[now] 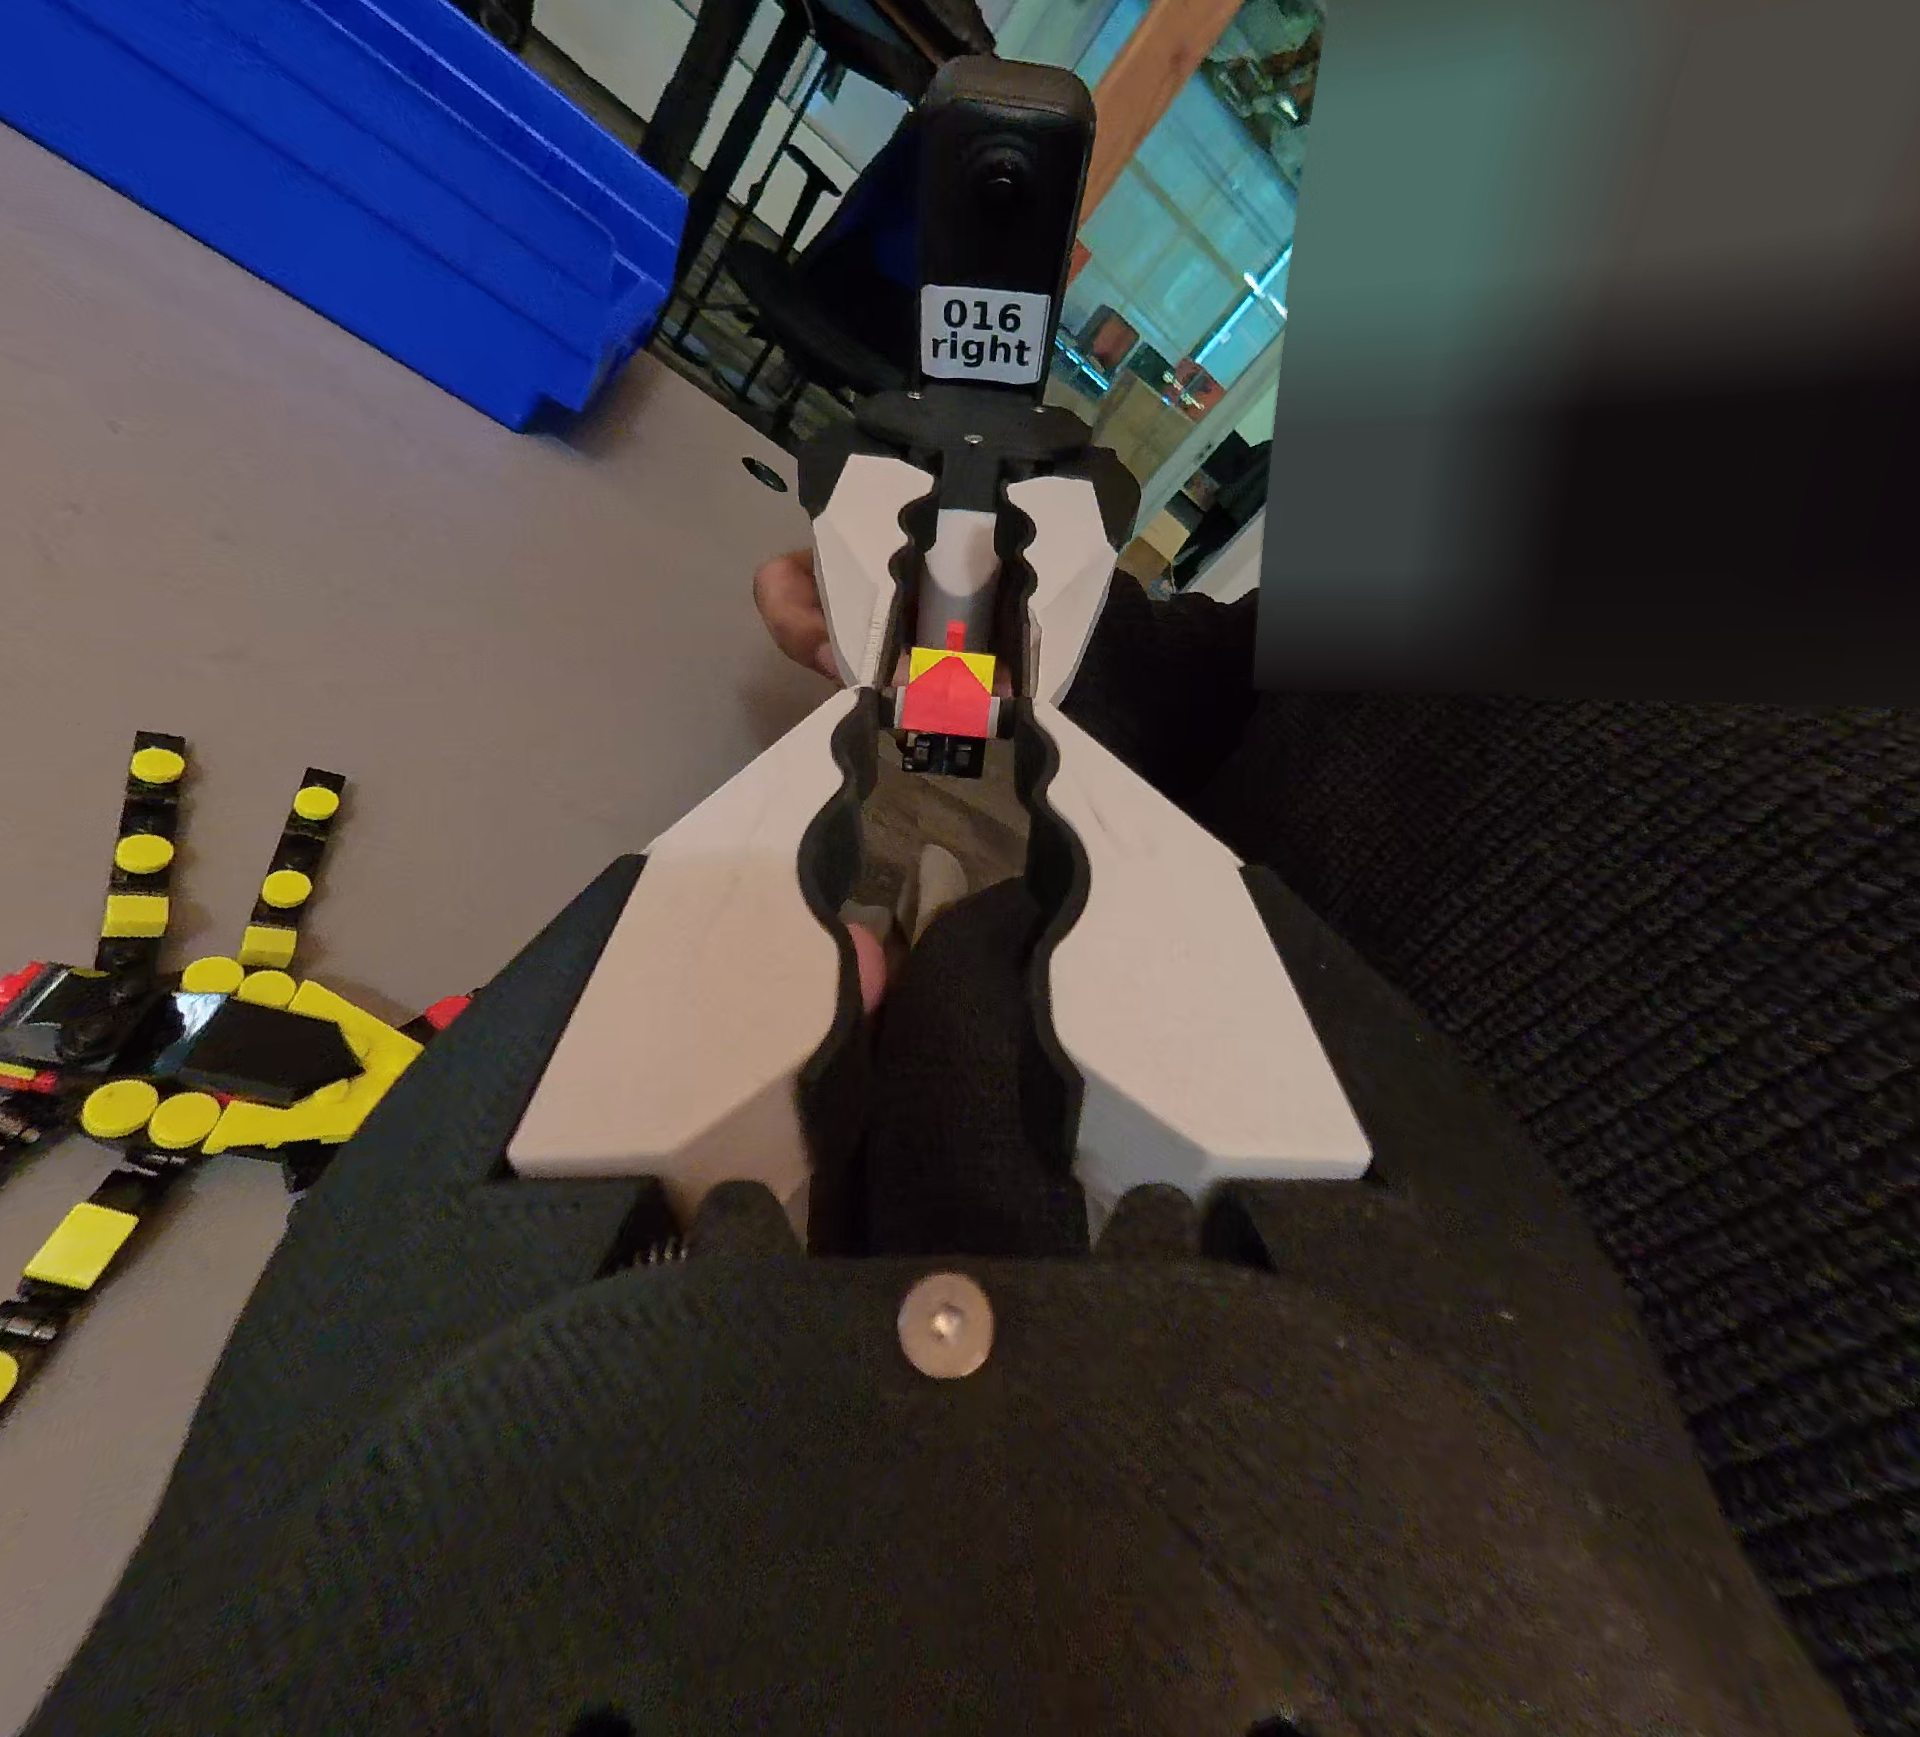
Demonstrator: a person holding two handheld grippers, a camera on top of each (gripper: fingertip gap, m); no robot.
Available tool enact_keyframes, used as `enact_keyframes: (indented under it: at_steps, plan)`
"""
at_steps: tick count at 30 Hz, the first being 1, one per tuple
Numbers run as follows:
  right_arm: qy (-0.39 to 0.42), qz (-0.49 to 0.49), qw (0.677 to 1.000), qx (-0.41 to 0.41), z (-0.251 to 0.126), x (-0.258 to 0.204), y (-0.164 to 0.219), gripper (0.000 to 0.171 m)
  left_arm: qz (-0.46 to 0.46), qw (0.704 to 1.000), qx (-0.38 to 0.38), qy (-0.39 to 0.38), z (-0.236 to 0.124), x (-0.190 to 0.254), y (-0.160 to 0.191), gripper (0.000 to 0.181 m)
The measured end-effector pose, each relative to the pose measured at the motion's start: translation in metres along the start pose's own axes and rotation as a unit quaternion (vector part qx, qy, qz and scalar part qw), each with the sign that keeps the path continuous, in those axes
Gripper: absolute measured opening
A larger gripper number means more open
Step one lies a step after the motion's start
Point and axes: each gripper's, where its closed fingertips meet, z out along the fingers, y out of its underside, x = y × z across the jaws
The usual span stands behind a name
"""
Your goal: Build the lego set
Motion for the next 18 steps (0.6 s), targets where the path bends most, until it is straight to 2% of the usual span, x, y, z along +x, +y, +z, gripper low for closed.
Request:
enact_keyframes:
  at_steps: [9, 14, 18]
  plan:
    - [0.011, -0.015, 1.000, -0.024, -0.001, 0.004, 0.006, 0.024, 0.017, 0.999, -0.020, -0.019, 0.001, -0.003, 0.005, 0.024]
    - [0.053, -0.015, 0.998, -0.031, -0.005, 0.021, 0.007, 0.024, 0.121, 0.980, -0.068, -0.139, -0.025, -0.046, -0.002, 0.060]
    - [0.091, -0.018, 0.994, -0.050, -0.006, 0.036, 0.014, 0.024, 0.214, 0.935, -0.174, -0.225, -0.047, -0.082, -0.002, 0.072]
